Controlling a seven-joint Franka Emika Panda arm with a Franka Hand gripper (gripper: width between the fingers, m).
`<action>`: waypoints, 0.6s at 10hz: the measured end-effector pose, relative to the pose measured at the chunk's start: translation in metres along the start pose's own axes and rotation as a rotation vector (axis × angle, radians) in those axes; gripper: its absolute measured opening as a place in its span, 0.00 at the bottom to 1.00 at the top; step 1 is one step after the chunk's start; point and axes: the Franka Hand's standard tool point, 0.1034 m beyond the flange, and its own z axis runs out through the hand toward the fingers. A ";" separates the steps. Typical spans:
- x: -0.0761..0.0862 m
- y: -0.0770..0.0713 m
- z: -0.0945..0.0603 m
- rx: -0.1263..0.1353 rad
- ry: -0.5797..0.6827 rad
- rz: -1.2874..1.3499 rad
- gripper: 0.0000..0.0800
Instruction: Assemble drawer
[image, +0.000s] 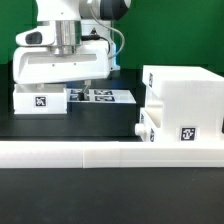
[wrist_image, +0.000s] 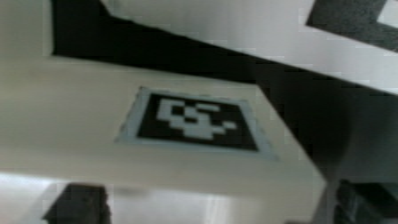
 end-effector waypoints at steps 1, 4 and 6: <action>0.000 0.000 0.000 0.000 0.001 -0.001 0.67; 0.001 -0.002 0.000 0.000 0.001 -0.005 0.23; 0.001 -0.002 0.000 0.000 0.001 -0.006 0.05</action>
Offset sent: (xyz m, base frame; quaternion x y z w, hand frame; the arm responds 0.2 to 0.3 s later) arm -0.0045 0.0017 -0.0056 -0.0121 0.0027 -0.0018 0.9999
